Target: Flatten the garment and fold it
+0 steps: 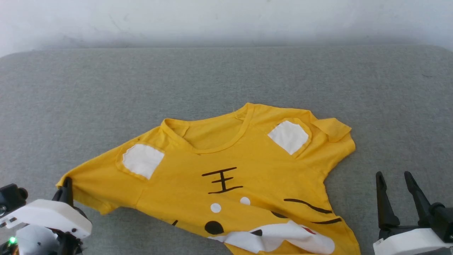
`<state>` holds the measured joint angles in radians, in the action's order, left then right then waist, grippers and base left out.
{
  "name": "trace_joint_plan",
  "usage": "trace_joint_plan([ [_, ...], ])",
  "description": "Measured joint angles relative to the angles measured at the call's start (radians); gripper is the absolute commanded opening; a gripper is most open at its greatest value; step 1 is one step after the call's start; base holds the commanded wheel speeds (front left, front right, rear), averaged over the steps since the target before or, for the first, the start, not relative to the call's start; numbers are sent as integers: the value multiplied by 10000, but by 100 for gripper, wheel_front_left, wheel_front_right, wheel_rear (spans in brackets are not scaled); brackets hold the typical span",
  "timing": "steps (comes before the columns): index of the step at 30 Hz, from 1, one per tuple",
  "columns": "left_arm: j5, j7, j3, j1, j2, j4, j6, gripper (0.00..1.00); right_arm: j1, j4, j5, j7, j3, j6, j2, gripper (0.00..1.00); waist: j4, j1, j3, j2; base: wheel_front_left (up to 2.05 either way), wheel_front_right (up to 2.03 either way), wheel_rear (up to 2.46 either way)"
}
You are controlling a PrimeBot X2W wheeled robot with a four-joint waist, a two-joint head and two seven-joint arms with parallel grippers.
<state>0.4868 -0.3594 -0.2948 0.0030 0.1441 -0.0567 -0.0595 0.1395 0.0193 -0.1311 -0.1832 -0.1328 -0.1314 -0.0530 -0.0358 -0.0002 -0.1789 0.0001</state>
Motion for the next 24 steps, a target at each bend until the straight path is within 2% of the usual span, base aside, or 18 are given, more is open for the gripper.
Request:
trace_joint_plan([
  [6,-2,6,387,67,-245,-314,-4,0,-138,270,334,472,107,0,4,100,-403,0,127,0,0,0,0],
  [10,-33,69,627,29,-282,-491,0,0,-889,594,706,1425,48,-2,8,100,-489,1,87,0,0,0,0],
  [13,-31,94,713,-170,-280,-652,35,0,-1702,777,1352,2562,35,-6,10,100,-469,2,-81,0,0,0,0],
  [17,-21,128,817,-430,-272,-911,71,0,-2805,671,1557,4567,69,-2,-151,100,-425,3,-417,0,0,0,0],
  [22,8,176,1028,-750,-267,-1081,211,0,-3668,73,1406,7139,462,0,-1248,100,-413,4,-932,0,0,0,0],
  [24,13,201,1114,-884,-272,-1085,238,0,-3865,-127,1022,7718,573,0,-1459,100,-434,4,-1145,0,0,0,0],
])
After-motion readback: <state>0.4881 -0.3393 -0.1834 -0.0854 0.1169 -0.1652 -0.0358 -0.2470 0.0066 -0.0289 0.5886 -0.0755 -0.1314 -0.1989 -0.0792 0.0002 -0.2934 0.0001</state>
